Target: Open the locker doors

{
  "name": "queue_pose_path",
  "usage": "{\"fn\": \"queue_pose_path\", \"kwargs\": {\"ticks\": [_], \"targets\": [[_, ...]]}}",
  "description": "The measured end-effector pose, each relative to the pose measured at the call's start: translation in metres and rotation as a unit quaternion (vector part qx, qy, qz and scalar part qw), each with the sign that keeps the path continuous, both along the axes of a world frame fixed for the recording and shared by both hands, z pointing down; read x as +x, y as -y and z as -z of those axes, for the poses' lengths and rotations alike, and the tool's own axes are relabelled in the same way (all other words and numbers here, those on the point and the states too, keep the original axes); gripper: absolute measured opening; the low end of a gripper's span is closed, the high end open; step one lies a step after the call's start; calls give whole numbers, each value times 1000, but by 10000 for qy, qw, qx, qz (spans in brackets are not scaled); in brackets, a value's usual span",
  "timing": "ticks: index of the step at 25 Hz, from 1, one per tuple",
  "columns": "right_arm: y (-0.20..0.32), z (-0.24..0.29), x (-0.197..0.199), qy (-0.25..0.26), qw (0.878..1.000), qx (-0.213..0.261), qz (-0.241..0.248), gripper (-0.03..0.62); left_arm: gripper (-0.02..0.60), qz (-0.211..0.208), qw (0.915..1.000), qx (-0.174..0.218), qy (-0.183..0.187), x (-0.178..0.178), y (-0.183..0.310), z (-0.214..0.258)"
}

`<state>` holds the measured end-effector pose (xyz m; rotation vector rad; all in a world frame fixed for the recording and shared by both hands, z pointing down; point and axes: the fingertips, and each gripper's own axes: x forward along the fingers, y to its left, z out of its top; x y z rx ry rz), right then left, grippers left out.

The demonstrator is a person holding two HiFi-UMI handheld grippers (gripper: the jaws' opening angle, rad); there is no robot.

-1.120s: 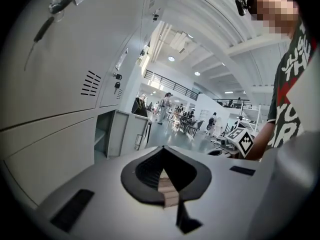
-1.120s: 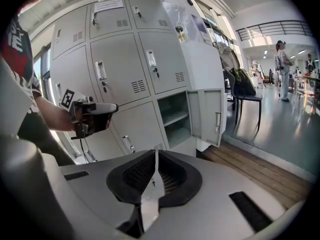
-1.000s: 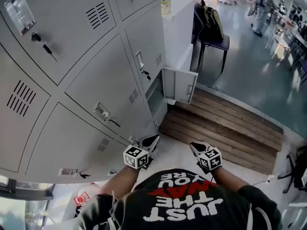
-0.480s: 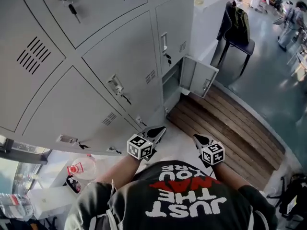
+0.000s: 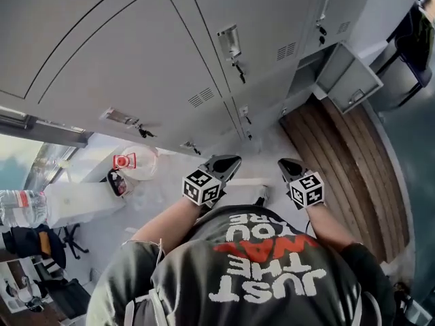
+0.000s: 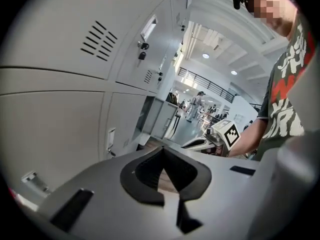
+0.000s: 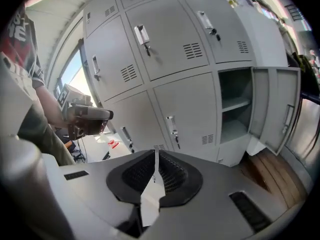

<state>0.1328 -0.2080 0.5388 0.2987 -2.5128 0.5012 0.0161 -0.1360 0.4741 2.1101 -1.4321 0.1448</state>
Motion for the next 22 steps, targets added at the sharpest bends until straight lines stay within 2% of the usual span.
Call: {"fn": "queue_pose_path", "kwargs": {"ticks": [5,9,12,15,17,19,22], "targets": [[-53,-26,-60,-200,9984,-46,529,51,6,242,9996,-123,-96,-40,-57,-16],[-105,-48,-109,-429,9967,72,688,51,6,206,9994,-52,-256,-82,-113,-30],[-150,-76,-148,-567,9965,128,601,51,6,104,9993,49,-352,-125,-168,-53],[-192,-107,-178,-719,9970,118,250,51,6,23,9991,56,-422,-165,-227,-87],[-213,-129,-196,-804,9967,84,-78,51,6,72,9989,8,-460,-192,-261,-110],[-231,-156,-221,-876,9957,-64,-283,51,6,203,9992,-73,-346,-222,-288,-132],[-253,-202,-253,-1165,9931,9,149,52,6,468,9985,-178,-231,-248,-311,-164]]}}
